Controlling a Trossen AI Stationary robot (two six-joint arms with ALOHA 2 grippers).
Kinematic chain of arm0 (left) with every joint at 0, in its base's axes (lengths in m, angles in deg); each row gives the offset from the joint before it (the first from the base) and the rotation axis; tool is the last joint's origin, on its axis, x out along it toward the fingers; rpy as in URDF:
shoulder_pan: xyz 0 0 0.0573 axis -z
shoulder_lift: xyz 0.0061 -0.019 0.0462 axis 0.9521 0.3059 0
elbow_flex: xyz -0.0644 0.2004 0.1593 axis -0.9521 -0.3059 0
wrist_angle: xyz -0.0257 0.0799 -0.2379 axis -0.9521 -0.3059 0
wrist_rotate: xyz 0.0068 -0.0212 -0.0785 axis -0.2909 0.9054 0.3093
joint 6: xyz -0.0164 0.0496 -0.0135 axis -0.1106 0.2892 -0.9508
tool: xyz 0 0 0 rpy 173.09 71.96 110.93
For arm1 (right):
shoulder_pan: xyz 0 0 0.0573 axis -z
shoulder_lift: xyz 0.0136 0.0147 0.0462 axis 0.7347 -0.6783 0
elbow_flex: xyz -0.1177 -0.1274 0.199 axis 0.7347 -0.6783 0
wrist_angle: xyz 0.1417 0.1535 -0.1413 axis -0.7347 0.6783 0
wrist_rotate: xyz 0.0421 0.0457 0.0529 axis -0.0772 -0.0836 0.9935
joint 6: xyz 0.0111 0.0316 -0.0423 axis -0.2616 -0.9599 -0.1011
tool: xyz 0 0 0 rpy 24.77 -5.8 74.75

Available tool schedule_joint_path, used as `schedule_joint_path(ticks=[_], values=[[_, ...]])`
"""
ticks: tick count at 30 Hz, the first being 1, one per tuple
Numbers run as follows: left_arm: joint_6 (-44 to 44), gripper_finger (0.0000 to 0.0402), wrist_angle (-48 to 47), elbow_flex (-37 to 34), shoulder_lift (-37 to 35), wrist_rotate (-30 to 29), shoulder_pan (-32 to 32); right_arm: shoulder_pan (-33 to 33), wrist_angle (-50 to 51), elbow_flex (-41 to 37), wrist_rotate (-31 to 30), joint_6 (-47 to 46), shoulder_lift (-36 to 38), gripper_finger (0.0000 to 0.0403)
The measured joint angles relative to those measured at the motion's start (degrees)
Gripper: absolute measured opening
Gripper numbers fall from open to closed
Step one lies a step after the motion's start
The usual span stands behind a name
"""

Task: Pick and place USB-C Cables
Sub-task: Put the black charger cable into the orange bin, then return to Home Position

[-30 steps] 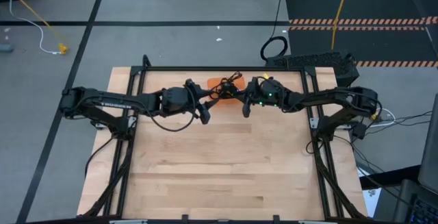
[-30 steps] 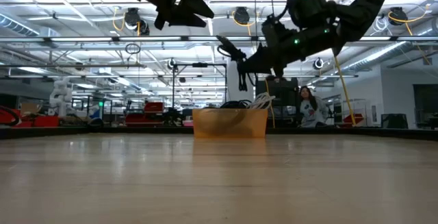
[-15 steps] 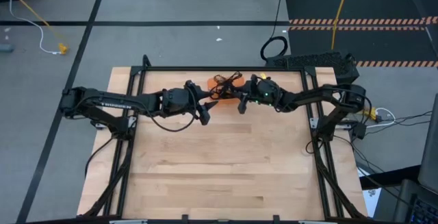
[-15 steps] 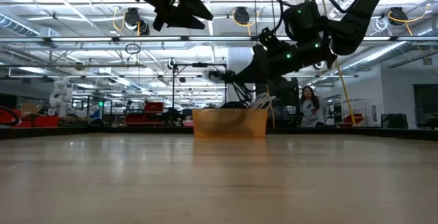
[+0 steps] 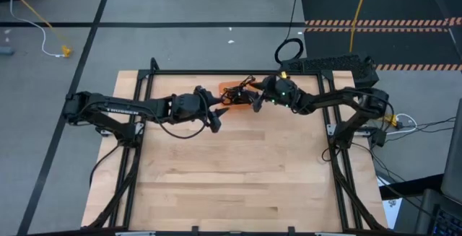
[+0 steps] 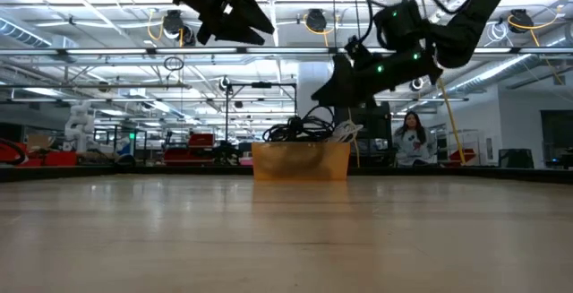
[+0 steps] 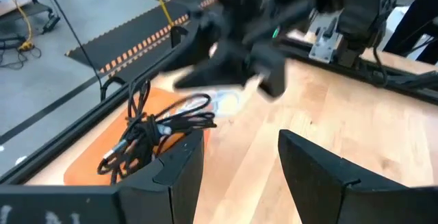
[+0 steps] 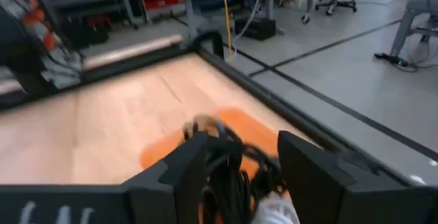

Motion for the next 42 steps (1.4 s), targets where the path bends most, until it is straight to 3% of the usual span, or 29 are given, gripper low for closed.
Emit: schedule_joint_path(ticks=[8,21,33,42], values=[[-0.3,0.0191,-7.3,0.0,-2.3,0.0,0.0,0.0,7.5,0.0,6.1,-1.7,9.6,0.0178],[-2.0,0.0191,-21.1,0.0,-15.5,-3.9,0.9,-0.1,23.8,-2.2,6.1,0.9,23.3,0.0178],[-8.1,0.0191,-29.5,-0.6,-20.0,-12.3,6.4,-0.1,12.8,-18.8,5.6,-4.3,35.6,0.0178],[-17.5,0.0191,-29.2,-8.2,-22.2,-17.2,10.2,-0.1,1.7,-30.7,5.6,-10.3,41.2,0.0177]])
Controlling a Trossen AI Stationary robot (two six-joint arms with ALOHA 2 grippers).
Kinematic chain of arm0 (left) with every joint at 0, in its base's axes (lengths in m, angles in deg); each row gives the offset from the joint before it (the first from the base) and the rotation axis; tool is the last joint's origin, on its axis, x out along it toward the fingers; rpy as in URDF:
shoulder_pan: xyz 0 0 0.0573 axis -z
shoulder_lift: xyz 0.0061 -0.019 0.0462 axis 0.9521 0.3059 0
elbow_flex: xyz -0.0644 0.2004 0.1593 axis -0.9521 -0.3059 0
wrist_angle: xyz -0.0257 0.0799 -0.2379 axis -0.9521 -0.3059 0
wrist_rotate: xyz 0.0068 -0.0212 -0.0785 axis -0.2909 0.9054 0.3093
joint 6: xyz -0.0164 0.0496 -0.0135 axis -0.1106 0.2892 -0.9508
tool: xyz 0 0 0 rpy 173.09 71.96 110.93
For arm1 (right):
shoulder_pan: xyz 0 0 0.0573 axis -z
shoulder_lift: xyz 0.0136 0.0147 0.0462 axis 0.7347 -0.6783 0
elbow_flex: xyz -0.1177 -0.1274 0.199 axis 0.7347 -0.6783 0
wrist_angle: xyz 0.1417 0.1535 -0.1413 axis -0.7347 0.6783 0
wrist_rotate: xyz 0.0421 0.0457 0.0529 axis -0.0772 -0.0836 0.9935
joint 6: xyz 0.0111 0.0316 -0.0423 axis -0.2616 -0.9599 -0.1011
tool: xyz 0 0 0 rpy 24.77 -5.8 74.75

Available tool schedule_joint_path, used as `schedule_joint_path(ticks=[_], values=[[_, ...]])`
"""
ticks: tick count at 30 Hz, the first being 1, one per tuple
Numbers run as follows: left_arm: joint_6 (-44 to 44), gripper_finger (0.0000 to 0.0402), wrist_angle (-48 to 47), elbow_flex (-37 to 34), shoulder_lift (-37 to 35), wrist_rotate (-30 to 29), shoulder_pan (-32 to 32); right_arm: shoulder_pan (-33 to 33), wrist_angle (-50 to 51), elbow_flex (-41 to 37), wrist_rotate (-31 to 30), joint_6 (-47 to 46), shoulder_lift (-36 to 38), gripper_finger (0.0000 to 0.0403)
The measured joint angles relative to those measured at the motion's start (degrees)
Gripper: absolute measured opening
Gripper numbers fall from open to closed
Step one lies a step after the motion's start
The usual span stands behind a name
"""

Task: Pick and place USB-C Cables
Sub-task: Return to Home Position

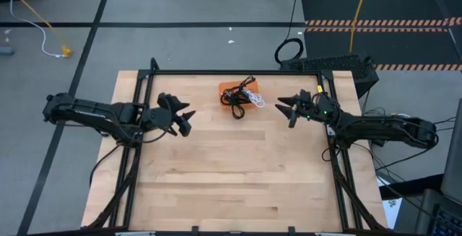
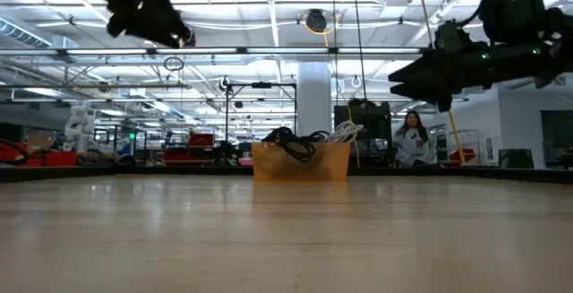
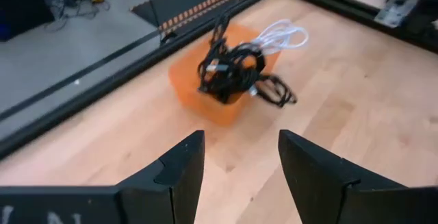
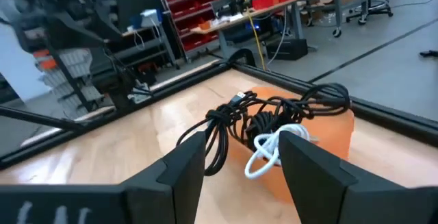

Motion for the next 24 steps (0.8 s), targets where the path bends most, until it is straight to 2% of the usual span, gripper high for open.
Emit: schedule_joint_path(ticks=[10,14,24], values=[[-14.8,0.0191,0.3,-12.6,-5.3,-4.7,3.4,0.0,-4.0,-4.9,-0.1,-2.5,0.9,0.0177],[-17.8,0.0191,2.1,-16.8,-7.2,-5.7,4.7,0.0,-4.0,-5.0,-0.2,-2.4,0.9,0.0177],[-18.1,0.0191,18.7,-29.3,-9.6,-5.9,6.8,0.0,-0.7,-5.1,-0.2,-1.3,0.8,0.0177]])
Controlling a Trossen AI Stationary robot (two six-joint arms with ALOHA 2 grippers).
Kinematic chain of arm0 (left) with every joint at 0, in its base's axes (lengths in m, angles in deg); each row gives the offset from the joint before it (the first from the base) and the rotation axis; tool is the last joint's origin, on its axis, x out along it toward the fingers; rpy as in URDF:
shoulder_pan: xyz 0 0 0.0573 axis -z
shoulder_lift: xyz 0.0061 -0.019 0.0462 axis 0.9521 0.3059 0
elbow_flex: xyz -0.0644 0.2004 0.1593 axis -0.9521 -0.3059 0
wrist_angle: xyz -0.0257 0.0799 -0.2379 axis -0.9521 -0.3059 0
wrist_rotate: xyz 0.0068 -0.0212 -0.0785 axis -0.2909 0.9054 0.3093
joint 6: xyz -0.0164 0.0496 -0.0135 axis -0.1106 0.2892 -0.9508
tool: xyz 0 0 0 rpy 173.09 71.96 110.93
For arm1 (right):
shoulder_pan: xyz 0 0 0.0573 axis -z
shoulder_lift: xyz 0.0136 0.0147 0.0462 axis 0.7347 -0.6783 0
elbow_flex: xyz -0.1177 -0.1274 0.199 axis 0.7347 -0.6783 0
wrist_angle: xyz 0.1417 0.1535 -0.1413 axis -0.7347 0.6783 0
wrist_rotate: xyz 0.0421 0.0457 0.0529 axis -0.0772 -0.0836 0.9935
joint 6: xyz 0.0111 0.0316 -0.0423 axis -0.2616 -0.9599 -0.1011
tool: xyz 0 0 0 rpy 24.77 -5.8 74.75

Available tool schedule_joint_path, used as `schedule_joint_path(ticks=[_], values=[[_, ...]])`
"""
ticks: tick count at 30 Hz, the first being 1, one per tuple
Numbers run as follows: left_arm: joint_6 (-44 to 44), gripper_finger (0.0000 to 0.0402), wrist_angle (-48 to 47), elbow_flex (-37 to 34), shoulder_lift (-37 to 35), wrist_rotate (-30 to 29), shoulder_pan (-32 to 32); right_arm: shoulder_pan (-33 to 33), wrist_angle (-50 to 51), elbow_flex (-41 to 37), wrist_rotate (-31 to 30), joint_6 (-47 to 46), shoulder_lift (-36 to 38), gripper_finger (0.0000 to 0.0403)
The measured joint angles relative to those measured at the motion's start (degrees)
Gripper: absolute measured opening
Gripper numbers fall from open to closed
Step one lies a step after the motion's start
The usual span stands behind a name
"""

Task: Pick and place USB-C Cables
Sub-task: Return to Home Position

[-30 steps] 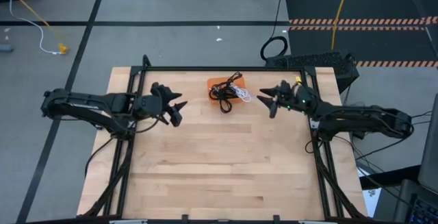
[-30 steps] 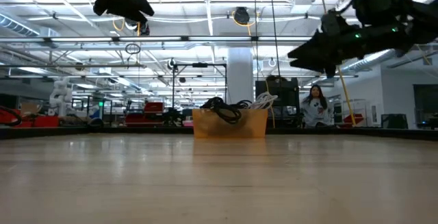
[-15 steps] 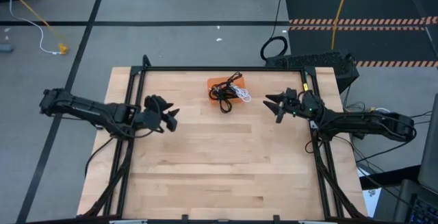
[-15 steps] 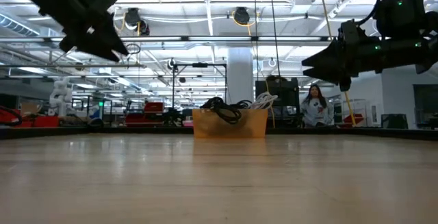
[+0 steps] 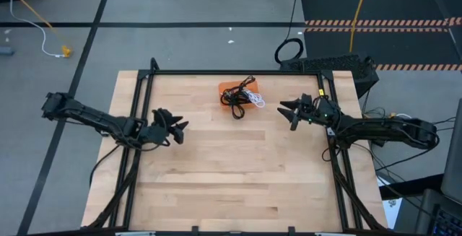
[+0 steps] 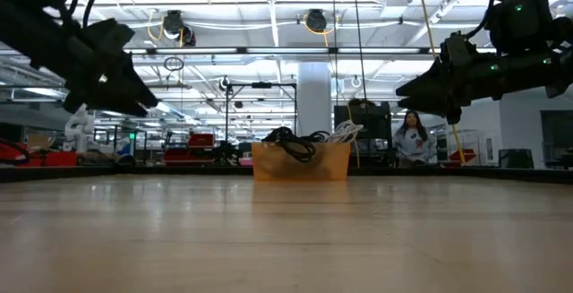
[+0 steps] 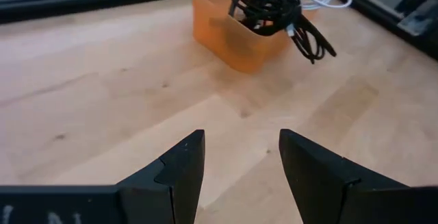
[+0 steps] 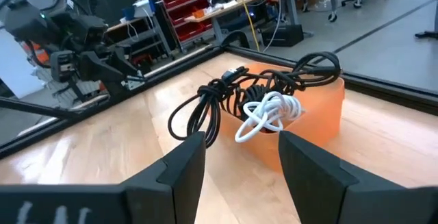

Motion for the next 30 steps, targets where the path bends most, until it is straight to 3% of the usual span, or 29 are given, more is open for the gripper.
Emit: schedule_joint_path(ticks=[15,30], values=[[2.9,0.0191,28.4,-15.8,0.0,0.0,3.8,0.0,2.8,0.0,-4.3,1.4,0.0,0.0177],[12.5,0.0191,29.3,-16.3,0.1,0.6,4.3,0.0,2.7,-0.1,-4.1,1.4,0.0,0.0177]])
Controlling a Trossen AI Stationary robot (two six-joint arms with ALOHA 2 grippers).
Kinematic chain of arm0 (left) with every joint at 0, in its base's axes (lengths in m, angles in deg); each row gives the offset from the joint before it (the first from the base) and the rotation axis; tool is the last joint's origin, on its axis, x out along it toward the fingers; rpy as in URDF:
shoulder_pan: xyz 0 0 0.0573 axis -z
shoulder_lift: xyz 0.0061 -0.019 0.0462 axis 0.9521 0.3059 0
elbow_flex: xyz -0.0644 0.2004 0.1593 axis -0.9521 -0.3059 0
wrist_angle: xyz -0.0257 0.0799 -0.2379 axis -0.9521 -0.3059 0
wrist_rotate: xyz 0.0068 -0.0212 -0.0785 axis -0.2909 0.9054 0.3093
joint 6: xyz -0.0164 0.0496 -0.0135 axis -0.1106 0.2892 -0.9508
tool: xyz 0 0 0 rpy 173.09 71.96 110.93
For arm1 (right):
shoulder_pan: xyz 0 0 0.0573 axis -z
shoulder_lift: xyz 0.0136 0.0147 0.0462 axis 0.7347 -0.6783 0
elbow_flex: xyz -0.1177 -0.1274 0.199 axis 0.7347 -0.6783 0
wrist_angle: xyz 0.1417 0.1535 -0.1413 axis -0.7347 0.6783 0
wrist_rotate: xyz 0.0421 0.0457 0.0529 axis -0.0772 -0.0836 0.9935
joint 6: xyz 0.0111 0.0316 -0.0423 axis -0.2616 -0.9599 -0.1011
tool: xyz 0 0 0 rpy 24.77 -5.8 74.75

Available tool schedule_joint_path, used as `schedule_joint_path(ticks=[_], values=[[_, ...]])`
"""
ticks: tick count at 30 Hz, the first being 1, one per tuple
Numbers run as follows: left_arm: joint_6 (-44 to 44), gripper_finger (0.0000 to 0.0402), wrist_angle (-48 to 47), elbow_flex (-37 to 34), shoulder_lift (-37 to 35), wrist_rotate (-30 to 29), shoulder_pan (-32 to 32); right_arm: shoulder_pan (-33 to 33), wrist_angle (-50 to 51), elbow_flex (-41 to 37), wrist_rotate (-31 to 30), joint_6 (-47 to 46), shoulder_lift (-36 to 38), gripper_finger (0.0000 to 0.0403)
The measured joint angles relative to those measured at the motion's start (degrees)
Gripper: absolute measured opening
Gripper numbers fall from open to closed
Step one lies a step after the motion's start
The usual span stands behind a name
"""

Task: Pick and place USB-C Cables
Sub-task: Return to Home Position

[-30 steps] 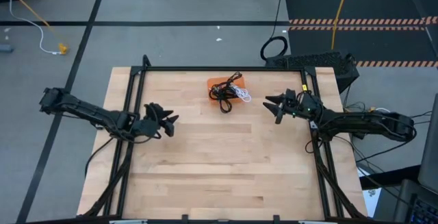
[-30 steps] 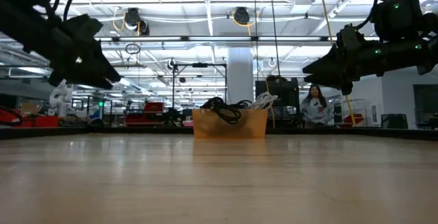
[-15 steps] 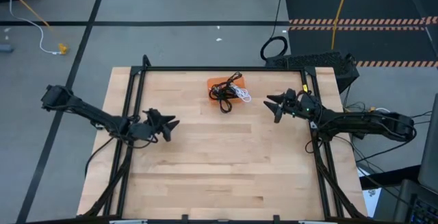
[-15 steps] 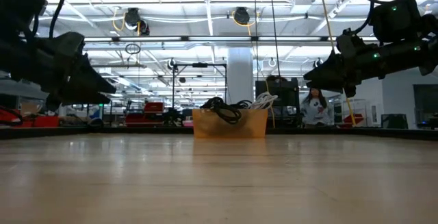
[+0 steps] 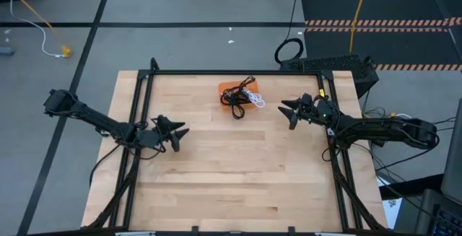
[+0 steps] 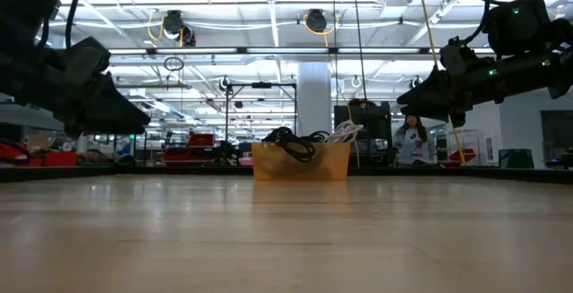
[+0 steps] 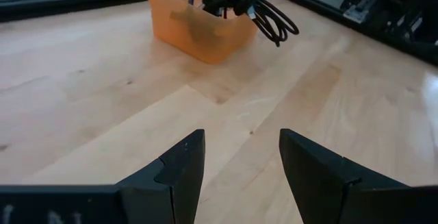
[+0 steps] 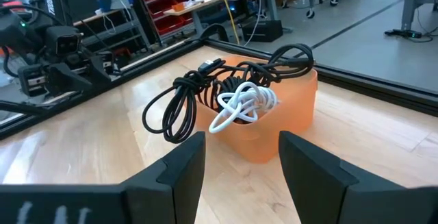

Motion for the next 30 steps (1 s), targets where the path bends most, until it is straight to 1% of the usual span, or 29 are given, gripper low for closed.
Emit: schedule_joint_path(ticks=[8,15,19,24,30], values=[[3.4,0.0191,0.0,0.0,0.0,0.0,0.0,0.0,0.0,0.0,0.0,0.0,0.0,0.0177],[3.3,0.0191,-0.1,0.0,-0.2,0.1,0.0,0.0,0.0,0.0,0.0,0.0,0.0,0.0177],[3.3,0.0191,-0.1,0.0,-3.5,0.1,0.0,0.0,0.0,0.0,0.0,0.0,0.0,0.0177],[3.2,0.0191,-0.1,0.0,-10.4,0.1,0.0,0.0,0.0,0.0,0.0,0.0,0.0,0.0177],[3.2,0.0191,-0.1,0.0,-16.6,0.1,0.0,0.0,0.0,0.0,0.0,0.0,0.1,0.0177]])
